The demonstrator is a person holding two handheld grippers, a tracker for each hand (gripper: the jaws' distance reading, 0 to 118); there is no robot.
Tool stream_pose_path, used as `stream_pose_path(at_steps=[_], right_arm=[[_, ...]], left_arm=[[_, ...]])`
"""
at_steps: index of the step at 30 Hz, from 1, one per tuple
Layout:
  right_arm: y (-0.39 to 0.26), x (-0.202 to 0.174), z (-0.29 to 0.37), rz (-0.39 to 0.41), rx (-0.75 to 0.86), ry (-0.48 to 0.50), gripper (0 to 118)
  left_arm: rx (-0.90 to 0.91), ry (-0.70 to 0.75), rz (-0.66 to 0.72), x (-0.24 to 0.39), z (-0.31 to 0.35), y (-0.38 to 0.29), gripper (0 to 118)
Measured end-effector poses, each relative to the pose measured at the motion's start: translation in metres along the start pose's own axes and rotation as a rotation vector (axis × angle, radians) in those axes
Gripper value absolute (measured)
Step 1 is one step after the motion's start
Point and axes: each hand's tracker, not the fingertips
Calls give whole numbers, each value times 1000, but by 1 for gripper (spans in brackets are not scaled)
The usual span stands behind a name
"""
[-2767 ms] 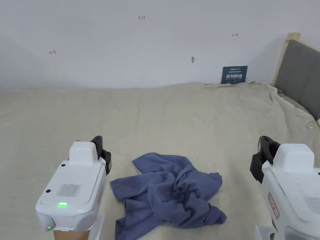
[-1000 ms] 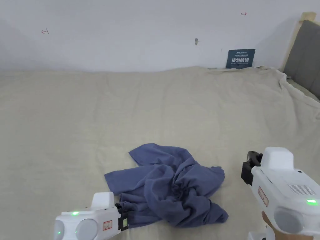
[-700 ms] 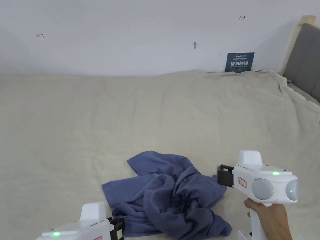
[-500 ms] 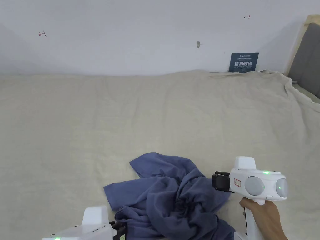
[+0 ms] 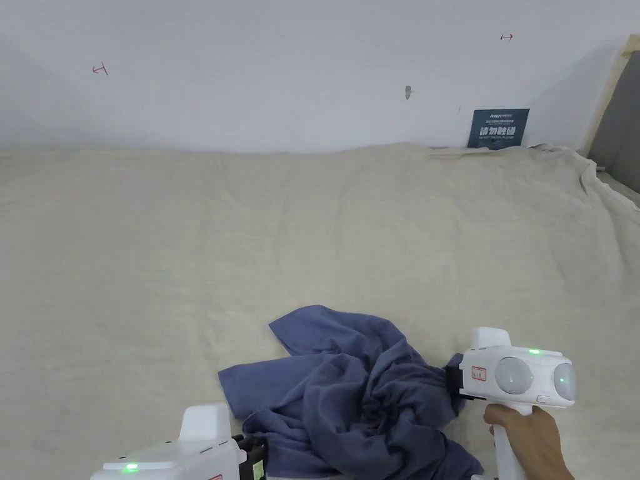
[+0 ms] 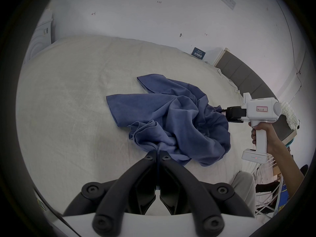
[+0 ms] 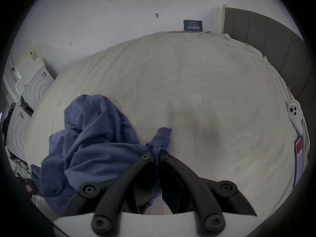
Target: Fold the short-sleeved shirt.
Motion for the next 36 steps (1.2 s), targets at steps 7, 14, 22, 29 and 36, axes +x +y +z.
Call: stream_pose_path(at_steps=[7,14,22,29,36], right_arm=[[15,0,74,20,148,59,3],[49,9,160,11,316,103,3],[93,25,236,-15,461,79,3],[138,29,275,-70,559,79,3],[187,27,295,-161,641,77,3]], left_arm=[[14,-46,33,-2,10,8,0],[118,-84,86,-12,40,51,0],[290,-26,109,-39,103,147,0],[399,31,68,-36,146,224,0],[497,83,13,-16,169,298,0]])
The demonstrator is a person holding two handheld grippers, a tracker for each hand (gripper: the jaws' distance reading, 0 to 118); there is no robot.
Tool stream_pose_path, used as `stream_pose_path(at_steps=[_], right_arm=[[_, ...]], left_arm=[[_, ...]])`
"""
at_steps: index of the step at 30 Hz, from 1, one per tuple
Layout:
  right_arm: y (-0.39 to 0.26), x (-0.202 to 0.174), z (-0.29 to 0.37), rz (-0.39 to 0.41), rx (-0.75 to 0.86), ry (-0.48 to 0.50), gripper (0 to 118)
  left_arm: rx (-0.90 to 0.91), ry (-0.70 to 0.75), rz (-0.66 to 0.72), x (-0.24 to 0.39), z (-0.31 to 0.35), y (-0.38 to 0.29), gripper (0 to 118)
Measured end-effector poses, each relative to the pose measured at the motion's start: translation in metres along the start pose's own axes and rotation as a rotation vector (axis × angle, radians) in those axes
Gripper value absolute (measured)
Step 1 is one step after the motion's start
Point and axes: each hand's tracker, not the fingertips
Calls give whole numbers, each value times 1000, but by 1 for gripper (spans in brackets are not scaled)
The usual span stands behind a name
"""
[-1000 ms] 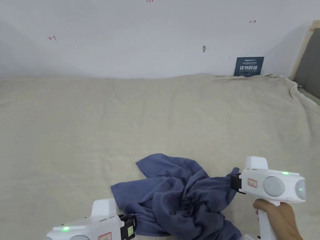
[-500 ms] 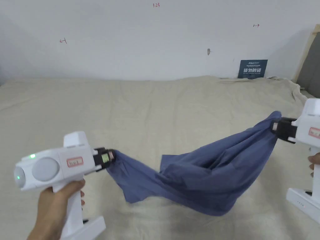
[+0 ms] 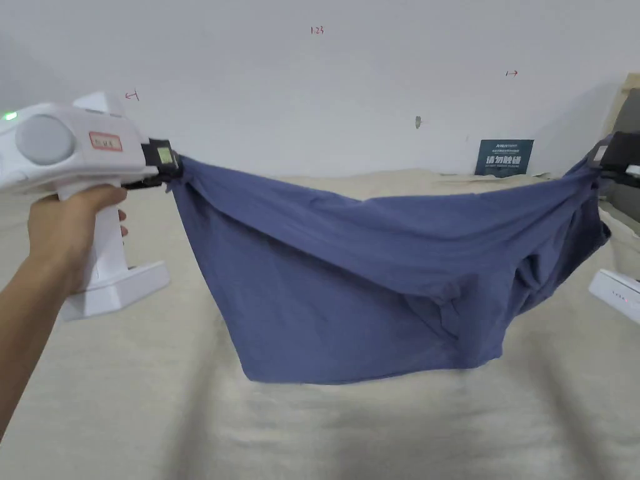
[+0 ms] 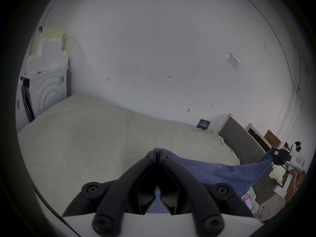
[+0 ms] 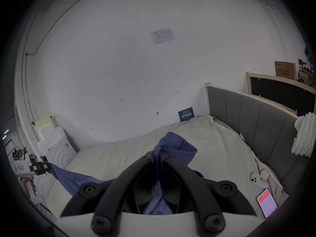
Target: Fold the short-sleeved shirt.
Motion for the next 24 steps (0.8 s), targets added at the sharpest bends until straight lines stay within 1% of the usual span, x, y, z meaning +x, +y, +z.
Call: stream_pose_path(at_steps=[6,10,14,16,20,24], right_arm=[[36,-16,-11,-10,85,-19,3],[58,-25,-29,7,145,-40,3],[75,-37,-47,22,175,-35,3],[80,-43,-56,29,186,-23,3],[81,-49,-62,29,207,-2,3],[74,-42,-83,36,188,-2,3]], left_arm=[[54,49,-30,8,-20,49,0],[97,77,-18,9,-36,77,0],[134,86,5,8,-49,99,0],[154,96,0,8,-53,107,0],[184,112,-53,9,-55,117,0],[197,128,-71,2,-62,114,0]])
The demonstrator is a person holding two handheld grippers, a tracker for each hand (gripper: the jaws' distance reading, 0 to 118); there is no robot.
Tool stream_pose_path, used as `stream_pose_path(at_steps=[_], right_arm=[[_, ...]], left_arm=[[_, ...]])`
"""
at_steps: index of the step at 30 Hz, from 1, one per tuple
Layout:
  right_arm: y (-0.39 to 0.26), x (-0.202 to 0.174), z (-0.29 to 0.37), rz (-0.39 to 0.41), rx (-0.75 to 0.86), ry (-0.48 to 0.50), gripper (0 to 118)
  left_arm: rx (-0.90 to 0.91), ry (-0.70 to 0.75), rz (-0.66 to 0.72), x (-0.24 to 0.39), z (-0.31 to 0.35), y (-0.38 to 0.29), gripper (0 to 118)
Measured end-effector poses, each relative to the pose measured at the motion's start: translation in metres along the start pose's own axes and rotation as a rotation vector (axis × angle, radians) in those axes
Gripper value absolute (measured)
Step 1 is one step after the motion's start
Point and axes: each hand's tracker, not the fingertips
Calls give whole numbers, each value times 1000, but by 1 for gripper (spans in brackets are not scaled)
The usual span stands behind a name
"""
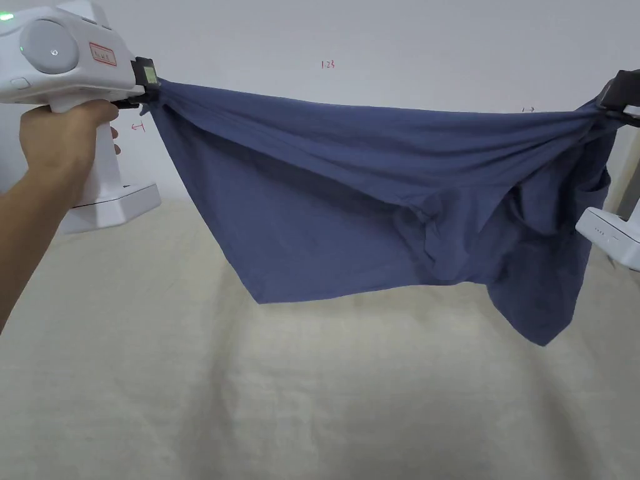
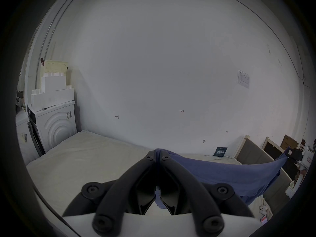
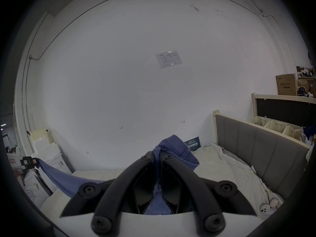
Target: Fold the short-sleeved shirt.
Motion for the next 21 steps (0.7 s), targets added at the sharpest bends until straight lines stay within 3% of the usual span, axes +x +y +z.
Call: stream_pose_path(at_steps=[13,21], right_arm=[[-130,52,-30,25,-218,-29,3],[-225,78,13,-36,-368,-52,3]], left_arm=[[-166,30,-38,-34,-22,-123,0],[-308,42,-44,-59,3,-222,0]])
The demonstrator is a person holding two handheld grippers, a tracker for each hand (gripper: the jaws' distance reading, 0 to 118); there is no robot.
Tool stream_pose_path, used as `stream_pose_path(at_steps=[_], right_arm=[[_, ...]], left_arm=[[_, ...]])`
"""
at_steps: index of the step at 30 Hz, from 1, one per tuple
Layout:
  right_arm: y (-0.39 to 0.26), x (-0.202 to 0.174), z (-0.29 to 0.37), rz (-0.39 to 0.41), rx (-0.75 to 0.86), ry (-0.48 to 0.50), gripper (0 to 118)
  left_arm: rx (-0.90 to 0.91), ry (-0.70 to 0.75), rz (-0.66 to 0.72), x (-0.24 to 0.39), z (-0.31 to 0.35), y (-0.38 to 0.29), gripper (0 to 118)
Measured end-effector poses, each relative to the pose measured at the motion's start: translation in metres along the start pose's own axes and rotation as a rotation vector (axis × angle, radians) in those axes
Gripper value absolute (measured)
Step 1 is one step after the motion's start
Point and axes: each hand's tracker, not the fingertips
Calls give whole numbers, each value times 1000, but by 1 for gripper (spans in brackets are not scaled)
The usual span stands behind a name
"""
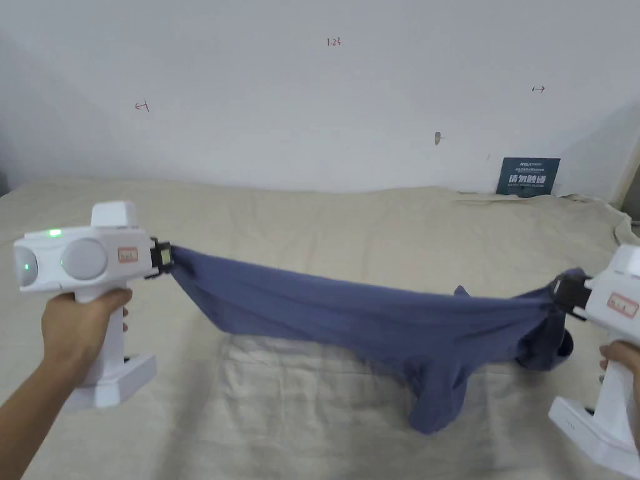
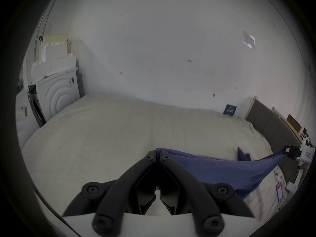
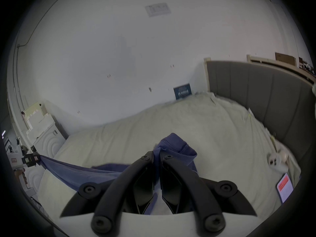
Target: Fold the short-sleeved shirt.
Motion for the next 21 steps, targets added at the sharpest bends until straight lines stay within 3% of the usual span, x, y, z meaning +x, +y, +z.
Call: stream_pose_path(at_steps=[9,21], right_arm=[[-113,7,48,-20,-133,-44,3],[-213,12,95,58,-295,-99,3]], left_arm=[[-150,8,54,-23,24,-122,0],[-319,36,17,-49,66,-242,0]])
